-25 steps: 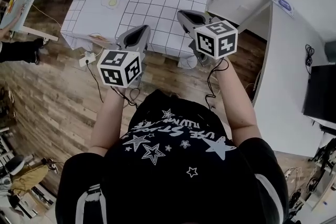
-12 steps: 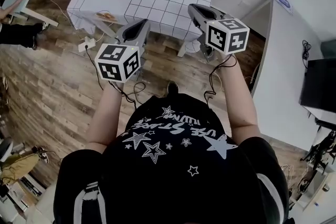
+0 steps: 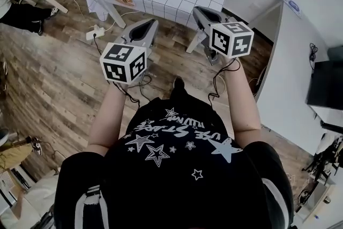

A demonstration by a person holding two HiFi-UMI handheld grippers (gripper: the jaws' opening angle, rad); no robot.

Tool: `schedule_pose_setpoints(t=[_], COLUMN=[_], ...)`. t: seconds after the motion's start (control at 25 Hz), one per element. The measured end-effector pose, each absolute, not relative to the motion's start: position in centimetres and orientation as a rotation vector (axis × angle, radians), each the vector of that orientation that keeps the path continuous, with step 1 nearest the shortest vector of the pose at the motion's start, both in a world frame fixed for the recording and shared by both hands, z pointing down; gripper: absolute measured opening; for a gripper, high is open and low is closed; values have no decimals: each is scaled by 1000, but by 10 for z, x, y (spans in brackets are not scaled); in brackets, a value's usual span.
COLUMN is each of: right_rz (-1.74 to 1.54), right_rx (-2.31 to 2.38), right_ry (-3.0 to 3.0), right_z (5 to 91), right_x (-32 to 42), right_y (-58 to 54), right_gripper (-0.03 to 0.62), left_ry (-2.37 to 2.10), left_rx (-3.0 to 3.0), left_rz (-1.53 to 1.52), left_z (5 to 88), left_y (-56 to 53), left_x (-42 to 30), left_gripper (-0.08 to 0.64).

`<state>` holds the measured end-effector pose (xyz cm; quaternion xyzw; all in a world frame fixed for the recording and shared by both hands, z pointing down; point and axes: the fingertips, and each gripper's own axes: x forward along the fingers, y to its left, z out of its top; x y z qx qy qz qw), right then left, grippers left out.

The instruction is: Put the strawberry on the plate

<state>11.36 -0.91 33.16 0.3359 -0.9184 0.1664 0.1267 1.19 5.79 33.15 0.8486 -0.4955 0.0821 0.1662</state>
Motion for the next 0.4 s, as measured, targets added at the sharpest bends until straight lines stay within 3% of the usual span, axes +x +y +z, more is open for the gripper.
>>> schedule_pose_setpoints(t=[0.16,0.4], right_rz=[516,500], right_rx=[949,973], right_ry=[-2677,-2699], right_z=[322,315], right_x=[119,124], right_y=[-6,97], right_gripper=[14,14], left_ry=[-1433,-1417], left_rx=[2387,2434], left_rz=[237,202], left_z=[318,307], left_y=[61,153], left_x=[18,22], left_gripper=[6,5])
